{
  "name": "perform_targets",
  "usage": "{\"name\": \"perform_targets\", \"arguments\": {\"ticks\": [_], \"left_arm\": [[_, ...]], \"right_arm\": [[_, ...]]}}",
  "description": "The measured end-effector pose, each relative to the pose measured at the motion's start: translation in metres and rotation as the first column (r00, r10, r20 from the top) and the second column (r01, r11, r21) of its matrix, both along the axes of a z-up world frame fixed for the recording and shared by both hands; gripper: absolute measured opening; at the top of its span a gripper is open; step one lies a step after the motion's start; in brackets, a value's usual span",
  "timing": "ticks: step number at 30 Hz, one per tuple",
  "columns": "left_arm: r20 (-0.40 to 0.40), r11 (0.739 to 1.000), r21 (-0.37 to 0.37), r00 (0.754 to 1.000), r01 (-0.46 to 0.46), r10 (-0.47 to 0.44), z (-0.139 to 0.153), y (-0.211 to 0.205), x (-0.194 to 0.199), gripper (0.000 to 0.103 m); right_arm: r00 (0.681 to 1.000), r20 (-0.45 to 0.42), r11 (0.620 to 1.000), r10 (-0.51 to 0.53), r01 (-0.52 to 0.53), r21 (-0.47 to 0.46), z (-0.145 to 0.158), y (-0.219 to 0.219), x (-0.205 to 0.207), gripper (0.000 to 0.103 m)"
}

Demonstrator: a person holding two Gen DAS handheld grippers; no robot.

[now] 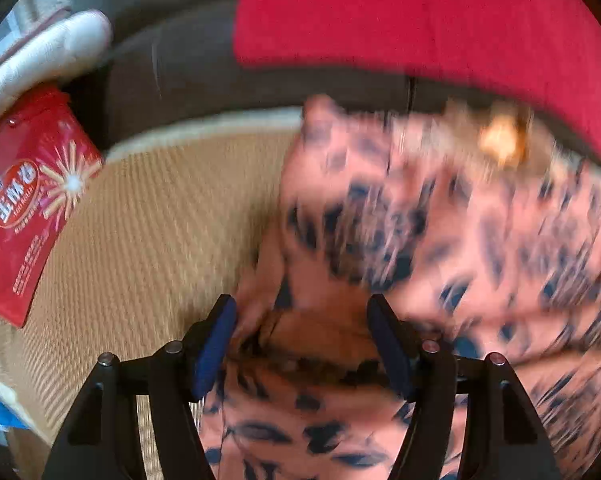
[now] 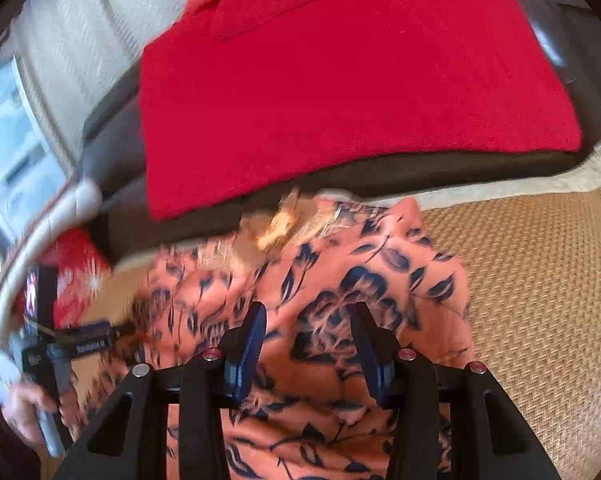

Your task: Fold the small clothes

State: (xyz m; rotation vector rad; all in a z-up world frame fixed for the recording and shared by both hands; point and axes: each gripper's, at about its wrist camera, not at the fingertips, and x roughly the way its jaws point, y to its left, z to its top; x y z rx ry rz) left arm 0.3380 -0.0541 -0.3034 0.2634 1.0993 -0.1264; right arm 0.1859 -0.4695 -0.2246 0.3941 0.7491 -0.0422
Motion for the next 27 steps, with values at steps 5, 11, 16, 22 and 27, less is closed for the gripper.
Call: {"name": "perform_targets", "arguments": {"ticks": [5, 11, 16, 22, 27], "left_arm": [[0.068, 0.991, -0.136, 0.998, -0.008, 0.018, 0.040, 0.045, -0.047, 0.069], [0.071, 0.989, -0.147, 0.997, -0.014, 0.025, 0.052, 0.106, -0.111, 0.085], [-0.032, 0.980, -0.191, 0.999, -0.046, 0.040, 0.023, 0.139, -0.151, 0.085], [-0.136, 0.964, -0.250, 0.989, -0.092, 0.059, -0.011, 0.154, -0.177, 0.085], [-0.189, 0.942, -0.317, 0.981, -0.112, 0.053, -0.028, 0.156, -0.180, 0.085]], "right_arm": [[0.995, -0.070, 0.997, 0.075, -0.073, 0.037, -0.008, -0.001, -0.013, 0.048], [0.999, -0.053, 0.991, -0.015, 0.022, 0.129, 0.005, -0.044, -0.104, 0.066], [0.988, -0.143, 0.960, -0.054, 0.091, 0.263, -0.025, -0.054, -0.179, 0.074], [0.932, -0.359, 0.956, -0.053, 0.151, 0.250, -0.073, -0.035, -0.230, 0.074], [0.888, -0.449, 0.974, -0.097, 0.178, 0.143, -0.103, -0.027, -0.219, 0.075]]}}
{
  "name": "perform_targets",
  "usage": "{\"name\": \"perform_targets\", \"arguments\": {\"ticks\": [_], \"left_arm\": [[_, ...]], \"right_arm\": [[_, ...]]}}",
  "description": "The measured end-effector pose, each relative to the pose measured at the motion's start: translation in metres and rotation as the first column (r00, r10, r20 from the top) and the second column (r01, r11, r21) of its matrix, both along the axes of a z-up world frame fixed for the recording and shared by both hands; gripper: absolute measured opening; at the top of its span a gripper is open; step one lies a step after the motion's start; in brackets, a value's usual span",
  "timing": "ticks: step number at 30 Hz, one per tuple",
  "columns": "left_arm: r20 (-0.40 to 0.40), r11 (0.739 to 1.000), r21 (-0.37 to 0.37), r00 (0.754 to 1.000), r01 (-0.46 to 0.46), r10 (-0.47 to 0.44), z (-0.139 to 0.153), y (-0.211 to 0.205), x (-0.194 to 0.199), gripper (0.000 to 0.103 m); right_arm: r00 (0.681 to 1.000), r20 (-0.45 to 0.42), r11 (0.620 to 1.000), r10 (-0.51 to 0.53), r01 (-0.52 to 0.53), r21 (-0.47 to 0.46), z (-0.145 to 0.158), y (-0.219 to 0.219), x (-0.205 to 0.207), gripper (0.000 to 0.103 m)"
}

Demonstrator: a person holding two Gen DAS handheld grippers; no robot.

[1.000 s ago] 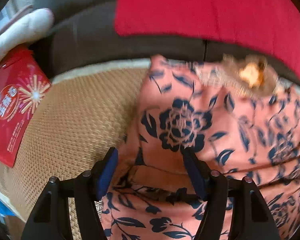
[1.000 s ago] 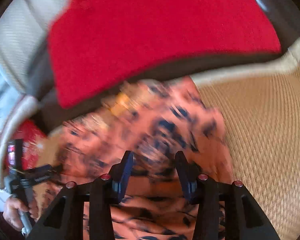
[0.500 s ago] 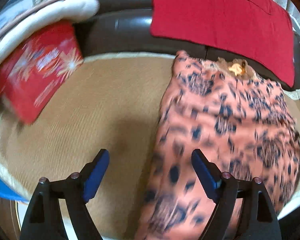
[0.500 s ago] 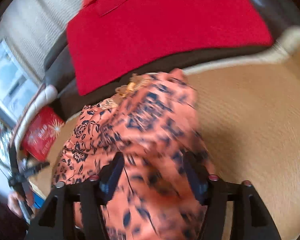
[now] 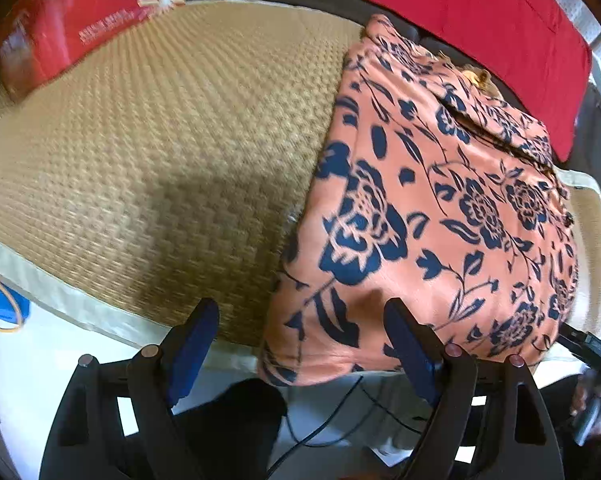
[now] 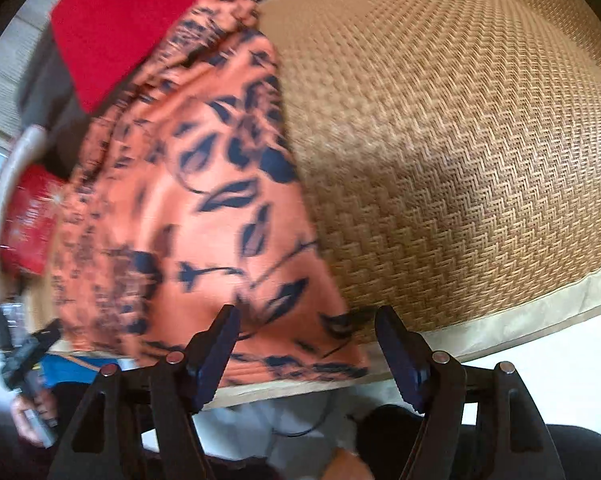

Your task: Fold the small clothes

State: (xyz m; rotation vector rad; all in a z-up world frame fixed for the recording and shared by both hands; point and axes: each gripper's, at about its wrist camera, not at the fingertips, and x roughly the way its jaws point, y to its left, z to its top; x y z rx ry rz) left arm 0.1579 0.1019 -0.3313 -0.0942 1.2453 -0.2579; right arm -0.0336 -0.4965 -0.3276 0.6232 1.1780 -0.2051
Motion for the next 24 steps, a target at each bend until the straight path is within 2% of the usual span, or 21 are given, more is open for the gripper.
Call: {"name": "perform_targets", "arguments": {"ticks": [2, 4, 5, 6, 8, 9, 10, 11, 12, 14, 15, 16, 17, 19, 20, 21, 22, 23, 24], "left_arm": [[0.012, 1.000, -0.006, 1.000, -0.006, 0.006, -0.003, 0.000, -0.003, 0.084], [0.015, 1.000, -0.028, 1.000, 0.003, -0.003, -0.006, -0.002, -0.004, 0.062], [0.029, 1.000, 0.018, 1.000, 0.011, -0.012, -0.006, -0.006, -0.006, 0.048], [0.040, 0.999, 0.033, 0.999, 0.027, -0.028, -0.005, -0.010, -0.008, 0.033], [0.039, 0.997, 0.010, 0.997, 0.071, -0.071, -0.003, -0.016, -0.011, 0.013], [0.044, 0.997, 0.016, 0.996, 0.073, -0.074, -0.001, -0.018, -0.013, 0.013], [0.050, 0.997, 0.019, 0.996, 0.072, -0.073, 0.000, -0.018, -0.014, 0.013], [0.049, 0.997, 0.013, 0.996, 0.072, -0.073, 0.001, -0.018, -0.015, 0.013], [0.047, 0.998, 0.009, 0.996, 0.070, -0.070, 0.002, -0.016, -0.016, 0.013], [0.048, 0.998, -0.006, 0.997, 0.065, -0.065, 0.005, -0.012, -0.015, 0.016], [0.041, 0.998, -0.019, 0.997, 0.065, -0.064, 0.005, -0.012, -0.015, 0.033], [0.030, 0.998, -0.029, 0.998, 0.064, -0.063, 0.005, -0.011, -0.015, 0.046], [0.026, 0.997, -0.040, 0.998, 0.063, -0.062, 0.005, -0.010, -0.014, 0.063], [0.045, 0.997, -0.035, 0.997, 0.070, -0.068, 0.007, -0.012, -0.015, 0.063], [0.042, 0.996, -0.035, 0.996, 0.079, -0.078, 0.006, -0.014, -0.015, 0.061], [0.039, 0.996, -0.039, 0.996, 0.086, -0.085, 0.005, -0.016, -0.014, 0.042], [0.031, 0.996, -0.031, 0.996, 0.089, -0.088, 0.003, -0.019, -0.012, 0.027], [0.023, 0.996, 0.002, 0.996, 0.091, -0.091, 0.001, -0.022, -0.011, 0.009], [0.028, 0.996, 0.014, 0.995, 0.091, -0.091, 0.000, -0.028, -0.007, 0.008]], "right_arm": [[1.000, -0.003, 1.000, 0.001, -0.001, -0.025, -0.003, 0.005, 0.004, 0.077], [1.000, -0.011, 0.997, 0.014, -0.015, -0.074, -0.004, 0.015, 0.007, 0.077], [1.000, -0.018, 0.994, 0.022, -0.024, -0.108, -0.003, 0.020, 0.007, 0.076], [0.999, -0.022, 0.991, 0.026, -0.028, -0.128, -0.004, 0.027, 0.009, 0.066], [0.999, -0.027, 0.987, 0.027, -0.031, -0.159, -0.001, 0.036, 0.008, 0.053], [0.999, -0.039, 0.981, 0.020, -0.027, -0.192, -0.001, 0.040, 0.008, 0.045], [0.999, -0.038, 0.979, 0.019, -0.027, -0.202, 0.000, 0.043, 0.006, 0.023], [0.999, -0.019, 0.989, 0.035, -0.037, -0.142, -0.002, 0.045, 0.007, 0.007], [0.999, -0.012, 0.994, 0.030, -0.031, -0.107, -0.003, 0.047, 0.006, 0.008], [0.999, -0.016, 0.988, 0.044, -0.045, -0.148, 0.001, 0.057, 0.008, 0.008], [0.999, -0.010, 0.989, 0.053, -0.054, -0.140, 0.002, 0.059, 0.009, 0.008], [0.999, 0.000, 0.992, 0.052, -0.052, -0.117, 0.001, 0.059, 0.009, 0.008], [0.999, 0.016, 0.996, 0.046, -0.045, -0.072, 0.000, 0.058, 0.009, 0.009], [0.999, 0.011, 0.998, 0.048, -0.047, -0.030, -0.001, 0.053, 0.011, 0.013], [0.999, -0.002, 0.998, 0.045, -0.045, -0.033, 0.002, 0.046, 0.010, 0.013], [0.999, -0.007, 0.999, 0.047, -0.047, -0.026, 0.002, 0.043, 0.011, 0.013], [0.998, 0.003, 0.998, 0.057, -0.057, -0.017, -0.001, 0.042, 0.016, 0.013], [0.997, 0.008, 0.997, 0.071, -0.071, -0.025, -0.002, 0.041, 0.019, 0.013], [0.997, 0.002, 0.996, 0.081, -0.081, -0.032, 0.001, 0.036, 0.023, 0.013]]}}
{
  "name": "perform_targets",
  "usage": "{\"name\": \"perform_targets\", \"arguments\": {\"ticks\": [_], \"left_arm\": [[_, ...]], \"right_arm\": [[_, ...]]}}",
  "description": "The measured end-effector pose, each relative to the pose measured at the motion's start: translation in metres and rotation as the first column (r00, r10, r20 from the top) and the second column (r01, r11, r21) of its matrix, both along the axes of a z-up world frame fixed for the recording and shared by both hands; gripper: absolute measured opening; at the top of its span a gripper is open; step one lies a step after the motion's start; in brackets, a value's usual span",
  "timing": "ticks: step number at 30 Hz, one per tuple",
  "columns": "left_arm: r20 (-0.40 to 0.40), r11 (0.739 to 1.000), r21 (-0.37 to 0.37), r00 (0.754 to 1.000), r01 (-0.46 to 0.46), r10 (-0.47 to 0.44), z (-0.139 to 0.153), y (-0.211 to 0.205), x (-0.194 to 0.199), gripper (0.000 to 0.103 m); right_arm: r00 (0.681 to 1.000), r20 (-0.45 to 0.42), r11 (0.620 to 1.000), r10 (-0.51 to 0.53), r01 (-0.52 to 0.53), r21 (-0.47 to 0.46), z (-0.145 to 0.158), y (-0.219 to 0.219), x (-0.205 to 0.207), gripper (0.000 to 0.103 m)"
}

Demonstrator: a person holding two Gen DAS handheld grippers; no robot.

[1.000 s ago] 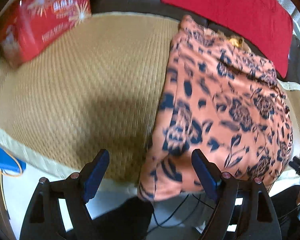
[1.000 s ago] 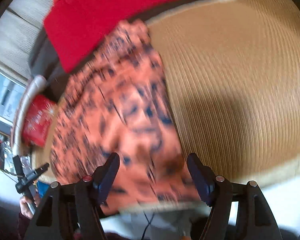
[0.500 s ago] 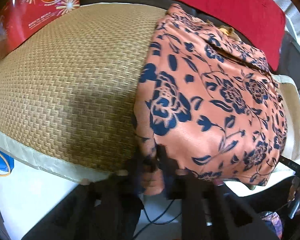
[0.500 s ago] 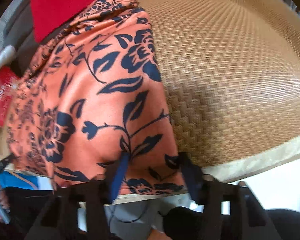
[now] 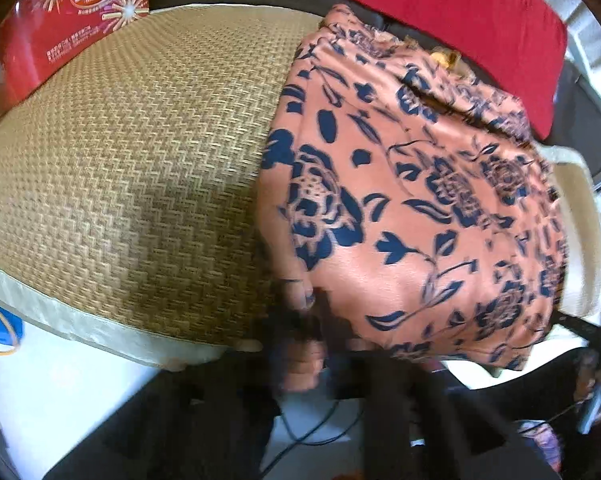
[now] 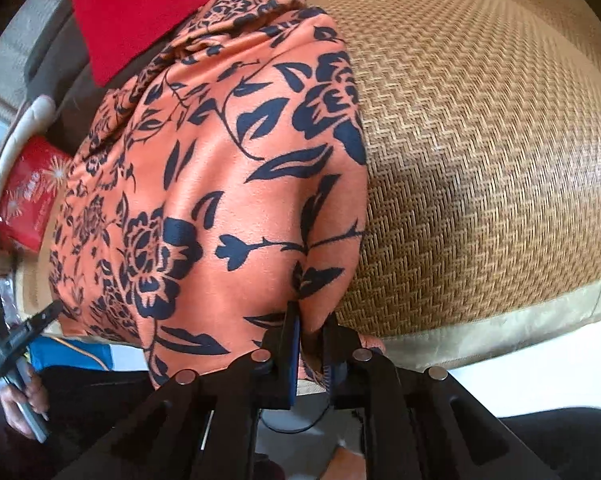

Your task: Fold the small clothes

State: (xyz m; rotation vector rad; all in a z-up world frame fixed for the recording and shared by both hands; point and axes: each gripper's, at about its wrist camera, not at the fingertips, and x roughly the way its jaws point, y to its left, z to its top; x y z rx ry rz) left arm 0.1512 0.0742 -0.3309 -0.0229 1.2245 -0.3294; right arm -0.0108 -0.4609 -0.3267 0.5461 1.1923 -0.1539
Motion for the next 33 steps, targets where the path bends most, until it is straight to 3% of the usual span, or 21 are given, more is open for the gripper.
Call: {"name": "perform_targets", "arguments": {"ticks": [4, 6, 9, 11, 15, 19, 22, 24, 27, 29, 31, 32, 33], "left_arm": [[0.029, 0.998, -0.053, 0.999, 0.023, -0.021, 0.015, -0.001, 0.002, 0.006], [0.030, 0.991, -0.124, 0.998, 0.053, -0.049, 0.031, -0.004, 0.007, 0.006], [0.055, 0.978, -0.191, 0.995, 0.089, -0.079, 0.065, -0.008, 0.026, 0.006], [0.082, 0.970, -0.220, 0.993, 0.106, -0.090, 0.091, -0.008, 0.044, 0.006], [0.134, 0.952, -0.289, 0.989, 0.099, -0.062, 0.144, -0.014, 0.113, 0.006], [0.142, 0.949, -0.311, 0.990, 0.046, -0.001, 0.159, -0.026, 0.203, 0.007], [0.120, 0.954, -0.301, 0.991, -0.014, 0.052, 0.136, -0.044, 0.273, 0.018], [0.102, 0.952, -0.280, 0.982, -0.122, 0.156, 0.104, -0.047, 0.309, 0.052], [0.056, 0.929, -0.281, 0.962, -0.241, 0.267, 0.067, -0.040, 0.318, 0.053], [0.097, 0.921, -0.290, 0.950, -0.259, 0.298, 0.064, -0.035, 0.301, 0.053], [0.189, 0.926, -0.284, 0.933, -0.247, 0.307, 0.075, -0.034, 0.278, 0.053], [0.246, 0.938, -0.263, 0.924, -0.227, 0.293, 0.083, -0.041, 0.262, 0.053], [0.284, 0.947, -0.236, 0.917, -0.217, 0.281, 0.089, -0.049, 0.249, 0.055]], "right_arm": [[0.999, 0.031, 0.997, 0.031, -0.033, 0.067, 0.004, 0.006, 0.019, 0.009], [0.997, 0.068, 0.990, 0.045, -0.053, 0.131, 0.019, 0.000, 0.020, 0.009], [0.985, 0.169, 0.959, 0.036, -0.082, 0.273, 0.047, -0.016, 0.033, 0.009], [0.974, 0.228, 0.943, 0.022, -0.096, 0.319, 0.068, -0.027, 0.044, 0.009], [0.930, 0.363, 0.924, -0.051, -0.094, 0.371, 0.119, -0.056, 0.081, 0.008], [0.879, 0.441, 0.924, -0.184, 0.001, 0.383, 0.154, -0.102, 0.144, 0.008], [0.857, 0.423, 0.914, -0.294, 0.122, 0.387, 0.136, -0.141, 0.196, 0.008], [0.849, 0.391, 0.899, -0.355, 0.195, 0.392, 0.108, -0.161, 0.226, 0.012], [0.797, 0.324, 0.803, -0.510, 0.306, 0.511, 0.051, -0.190, 0.247, 0.014], [0.751, 0.310, 0.748, -0.583, 0.348, 0.565, 0.026, -0.201, 0.242, 0.023], [0.714, 0.351, 0.738, -0.606, 0.339, 0.584, 0.022, -0.204, 0.228, 0.052], [0.694, 0.385, 0.749, -0.608, 0.340, 0.569, 0.027, -0.202, 0.222, 0.062], [0.678, 0.428, 0.770, -0.598, 0.338, 0.540, 0.036, -0.199, 0.217, 0.064]]}}
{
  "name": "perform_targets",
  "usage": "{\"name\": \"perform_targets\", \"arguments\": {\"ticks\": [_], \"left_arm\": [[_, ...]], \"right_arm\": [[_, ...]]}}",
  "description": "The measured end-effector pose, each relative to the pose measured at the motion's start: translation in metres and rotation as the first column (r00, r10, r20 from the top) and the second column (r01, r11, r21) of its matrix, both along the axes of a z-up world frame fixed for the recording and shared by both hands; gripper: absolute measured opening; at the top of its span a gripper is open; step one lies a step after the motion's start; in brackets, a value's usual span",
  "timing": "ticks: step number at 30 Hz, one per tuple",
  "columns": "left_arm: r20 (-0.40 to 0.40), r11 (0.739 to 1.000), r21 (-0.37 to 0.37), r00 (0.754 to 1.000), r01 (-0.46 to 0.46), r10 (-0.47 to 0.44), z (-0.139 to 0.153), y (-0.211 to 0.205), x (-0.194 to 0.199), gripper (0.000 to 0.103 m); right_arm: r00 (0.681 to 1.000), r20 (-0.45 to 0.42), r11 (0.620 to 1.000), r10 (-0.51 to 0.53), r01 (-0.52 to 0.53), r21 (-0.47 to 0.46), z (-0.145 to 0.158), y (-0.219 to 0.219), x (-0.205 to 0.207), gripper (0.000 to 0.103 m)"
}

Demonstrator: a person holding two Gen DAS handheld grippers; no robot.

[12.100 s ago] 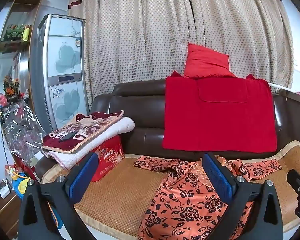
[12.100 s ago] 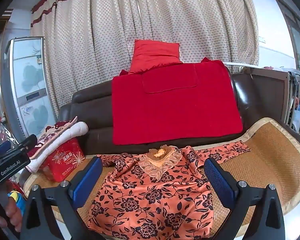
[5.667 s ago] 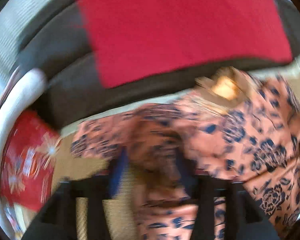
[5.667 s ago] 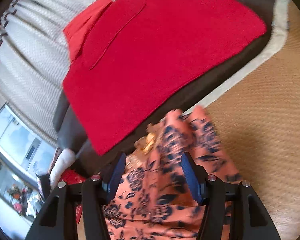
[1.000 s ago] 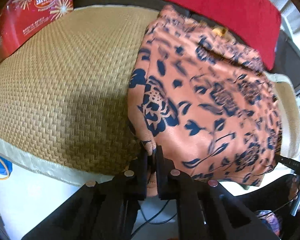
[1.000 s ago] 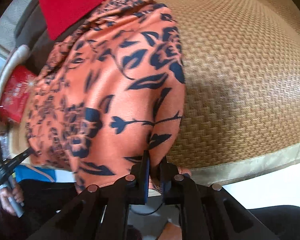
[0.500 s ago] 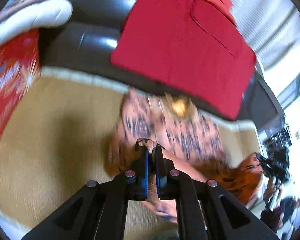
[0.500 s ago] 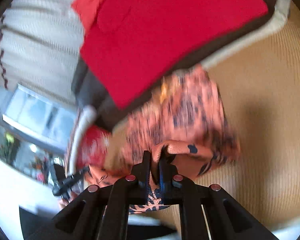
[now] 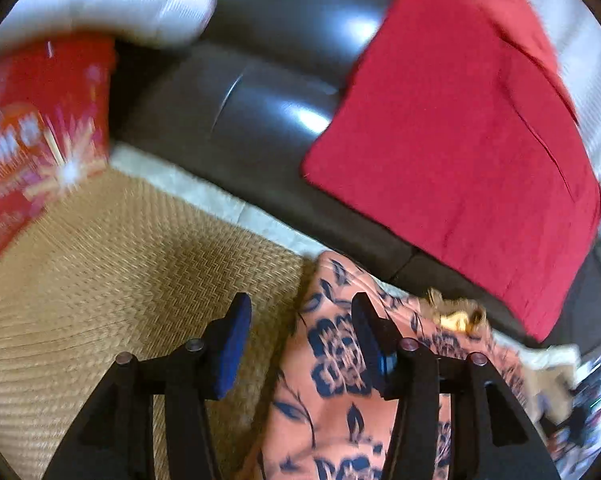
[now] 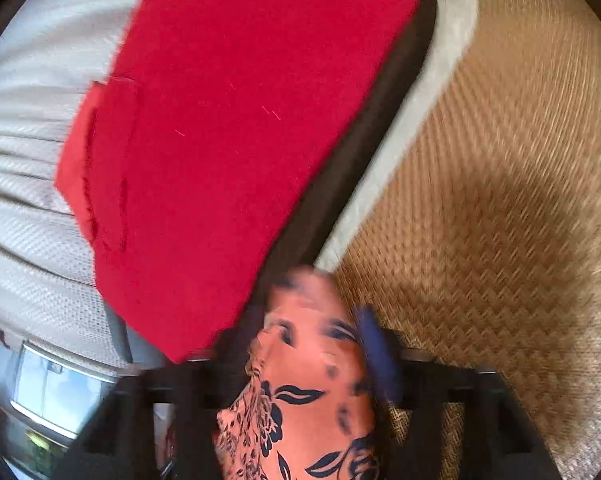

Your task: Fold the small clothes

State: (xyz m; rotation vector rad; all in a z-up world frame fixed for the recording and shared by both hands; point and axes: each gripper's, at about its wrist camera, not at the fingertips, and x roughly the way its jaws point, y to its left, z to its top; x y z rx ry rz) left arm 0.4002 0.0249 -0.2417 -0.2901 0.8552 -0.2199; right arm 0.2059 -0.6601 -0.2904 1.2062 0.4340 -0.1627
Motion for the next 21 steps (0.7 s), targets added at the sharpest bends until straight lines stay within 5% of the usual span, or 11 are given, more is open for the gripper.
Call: {"name": "perform_targets", "arguments": {"ticks": [3, 6, 11, 12, 14, 17, 21], "left_arm": [[0.054, 0.998, 0.036, 0.998, 0.044, -0.046, 0.004, -0.035, -0.033, 0.059], [0.060, 0.989, 0.098, 0.992, 0.106, -0.113, -0.003, -0.075, -0.049, 0.059], [-0.086, 0.952, 0.290, 0.994, 0.096, -0.074, -0.059, -0.104, -0.038, 0.059], [-0.139, 0.950, 0.296, 0.989, 0.096, -0.057, -0.073, -0.102, -0.033, 0.059], [-0.105, 0.947, 0.308, 0.993, 0.088, -0.058, -0.065, -0.102, -0.036, 0.059], [-0.070, 0.968, 0.239, 0.995, 0.081, -0.066, -0.049, -0.095, -0.045, 0.059], [-0.030, 0.977, 0.180, 0.993, 0.118, -0.114, -0.033, -0.095, -0.061, 0.062]], "right_arm": [[0.994, 0.049, 0.990, 0.100, -0.094, -0.109, 0.027, 0.026, 0.005, 0.064], [0.970, -0.005, 0.945, 0.245, -0.239, -0.224, 0.044, 0.077, 0.023, 0.062], [0.902, -0.189, 0.843, 0.387, -0.430, -0.322, 0.029, 0.154, 0.064, 0.057], [0.883, -0.246, 0.834, 0.399, -0.461, -0.303, 0.013, 0.164, 0.067, 0.054], [0.865, -0.353, 0.831, 0.356, -0.466, -0.305, -0.011, 0.168, 0.078, 0.027], [0.881, -0.324, 0.849, 0.345, -0.440, -0.293, 0.008, 0.166, 0.074, 0.030], [0.900, -0.223, 0.820, 0.373, -0.433, -0.374, 0.034, 0.191, 0.065, 0.029]]}}
